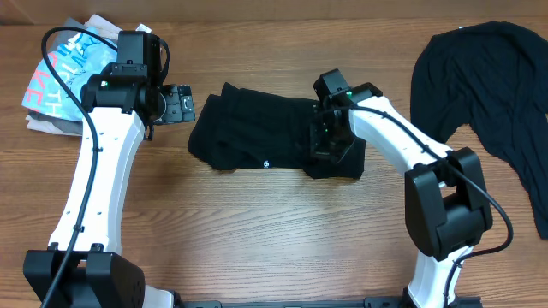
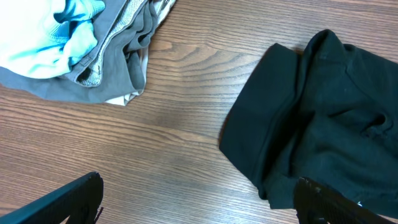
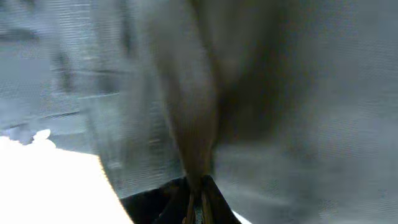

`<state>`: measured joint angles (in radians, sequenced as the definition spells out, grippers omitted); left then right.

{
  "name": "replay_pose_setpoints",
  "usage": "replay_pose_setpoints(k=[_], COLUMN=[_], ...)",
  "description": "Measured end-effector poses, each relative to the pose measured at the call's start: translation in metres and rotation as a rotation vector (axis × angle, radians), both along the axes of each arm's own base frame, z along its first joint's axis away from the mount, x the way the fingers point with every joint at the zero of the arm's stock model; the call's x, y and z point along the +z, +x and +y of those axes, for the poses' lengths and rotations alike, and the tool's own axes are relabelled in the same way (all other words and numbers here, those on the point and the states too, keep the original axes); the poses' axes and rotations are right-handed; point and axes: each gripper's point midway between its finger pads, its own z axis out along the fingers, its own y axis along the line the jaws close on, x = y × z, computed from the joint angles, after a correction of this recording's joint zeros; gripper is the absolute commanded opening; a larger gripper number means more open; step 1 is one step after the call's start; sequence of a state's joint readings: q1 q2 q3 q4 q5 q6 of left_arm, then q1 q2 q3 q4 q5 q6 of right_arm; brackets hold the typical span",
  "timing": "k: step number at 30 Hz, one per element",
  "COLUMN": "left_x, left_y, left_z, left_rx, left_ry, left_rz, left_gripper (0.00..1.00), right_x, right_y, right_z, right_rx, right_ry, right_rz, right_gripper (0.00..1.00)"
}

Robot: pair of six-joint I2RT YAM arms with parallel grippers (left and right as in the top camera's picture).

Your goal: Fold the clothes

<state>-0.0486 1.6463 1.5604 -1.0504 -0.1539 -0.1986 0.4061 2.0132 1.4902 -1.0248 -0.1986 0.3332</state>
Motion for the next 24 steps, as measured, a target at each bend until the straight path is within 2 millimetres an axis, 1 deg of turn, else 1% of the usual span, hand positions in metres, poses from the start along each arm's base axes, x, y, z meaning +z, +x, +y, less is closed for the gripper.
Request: replay_pose_setpoints(k=[3, 4, 5, 6, 7, 8, 11, 13, 15, 16, 18, 19, 21, 23, 24], left_x=[0.0, 0.0, 0.0, 0.0, 0.0, 0.0, 0.0, 0.0, 0.0, 0.0, -0.001, -0.002, -0.003, -0.007, -0.012], left_y=[0.0, 0.0, 0.0, 0.0, 0.0, 0.0, 0.0, 0.0, 0.0, 0.0, -0.002, -0.003, -0.003, -0.002, 0.0], left_z=[0.0, 0.0, 0.0, 0.0, 0.0, 0.0, 0.0, 0.0, 0.0, 0.0, 0.0, -0.002, -0.009, -0.019, -0.027], left_rx=[0.0, 0.0, 0.0, 0.0, 0.0, 0.0, 0.0, 0.0, 0.0, 0.0, -0.001, -0.016, -0.056, -0.115, -0.163], left_ry=[0.0, 0.0, 0.0, 0.0, 0.0, 0.0, 0.0, 0.0, 0.0, 0.0, -0.002, -0.009, -0.032, -0.068, -0.096], left_rz=[0.0, 0.0, 0.0, 0.0, 0.0, 0.0, 0.0, 0.0, 0.0, 0.001, 0.011, 0.015, 0.021, 0.032, 0.044], left_gripper=[1.0, 1.0, 1.0, 1.0, 1.0, 1.0, 1.0, 1.0, 1.0, 1.0, 1.0, 1.0, 1.0, 1.0, 1.0], right_x=[0.005, 0.006, 0.006, 0.006, 0.007, 0.007, 0.008, 0.009, 0.015, 0.024, 0.045, 0.057, 0.074, 0.09, 0.096], right_y=[-0.008, -0.014, -0.019, -0.024, -0.03, -0.034, -0.044, -0.043, -0.035, -0.025, -0.004, 0.005, 0.019, 0.035, 0.042], right_z=[0.023, 0.033, 0.04, 0.049, 0.057, 0.063, 0.076, 0.076, 0.076, 0.075, 0.068, 0.061, 0.044, 0.017, 0.0], right_rx=[0.043, 0.066, 0.081, 0.099, 0.116, 0.129, 0.166, 0.155, 0.138, 0.118, 0.079, 0.055, 0.013, -0.037, -0.068], right_ry=[0.037, 0.045, 0.051, 0.058, 0.062, 0.066, 0.077, 0.08, 0.091, 0.104, 0.128, 0.134, 0.138, 0.134, 0.127], right_rz=[0.002, 0.009, 0.012, 0.015, 0.017, 0.02, 0.024, 0.026, 0.013, -0.008, -0.056, -0.076, -0.106, -0.139, -0.151], right_gripper=[0.06, 0.07, 0.11, 0.56, 0.79, 0.88, 0.9, 0.9, 0.91, 0.92, 0.99, 1.0, 1.0, 1.0, 1.0])
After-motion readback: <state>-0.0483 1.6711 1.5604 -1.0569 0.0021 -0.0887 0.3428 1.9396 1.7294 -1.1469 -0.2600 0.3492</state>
